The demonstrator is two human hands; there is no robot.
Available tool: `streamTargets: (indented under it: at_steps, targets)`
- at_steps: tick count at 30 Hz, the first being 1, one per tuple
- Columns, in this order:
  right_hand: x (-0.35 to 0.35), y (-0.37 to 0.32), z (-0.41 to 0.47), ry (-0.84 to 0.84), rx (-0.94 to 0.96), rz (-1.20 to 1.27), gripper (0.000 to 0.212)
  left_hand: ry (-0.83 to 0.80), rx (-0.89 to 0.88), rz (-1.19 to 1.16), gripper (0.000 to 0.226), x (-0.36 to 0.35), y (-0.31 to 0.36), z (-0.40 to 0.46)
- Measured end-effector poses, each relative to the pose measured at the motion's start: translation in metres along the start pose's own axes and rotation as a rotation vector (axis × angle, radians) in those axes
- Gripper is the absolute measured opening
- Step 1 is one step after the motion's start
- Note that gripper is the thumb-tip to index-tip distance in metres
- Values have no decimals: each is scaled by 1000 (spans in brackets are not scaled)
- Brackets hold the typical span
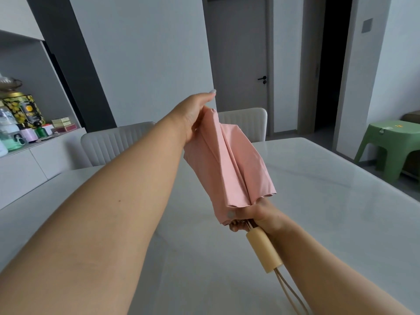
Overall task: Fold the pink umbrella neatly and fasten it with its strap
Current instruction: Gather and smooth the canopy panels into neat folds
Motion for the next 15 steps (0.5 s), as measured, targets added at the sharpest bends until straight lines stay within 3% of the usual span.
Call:
streamTargets:
  at_steps: [3, 7, 9, 11, 15]
  targets:
    - [1, 0, 1, -5, 13, 1, 27, 12, 20, -104, 57, 4, 0, 0]
    - [2, 3, 1, 16, -11, 12, 29, 48, -38, 88, 37, 2, 1, -1]
    - [1, 2, 1, 19, -12, 11, 29, 82, -57, 71, 24, 4, 3, -1]
    - [1, 0, 0, 19, -1, 14, 30, 89, -50, 25, 25, 7, 3, -2]
    - [2, 0, 0, 18, -1, 6, 28, 115, -62, 215, 19, 4, 4, -8]
Point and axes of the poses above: each hand's wrist, its own z-axis towards the middle knuckle, its own x-axis out of the back of the hand, y = z × x, the point moved 1 cm from there along z, towards the middle knuckle, and after that the axes turned 4 degrees about z, right-handed, at the moved point
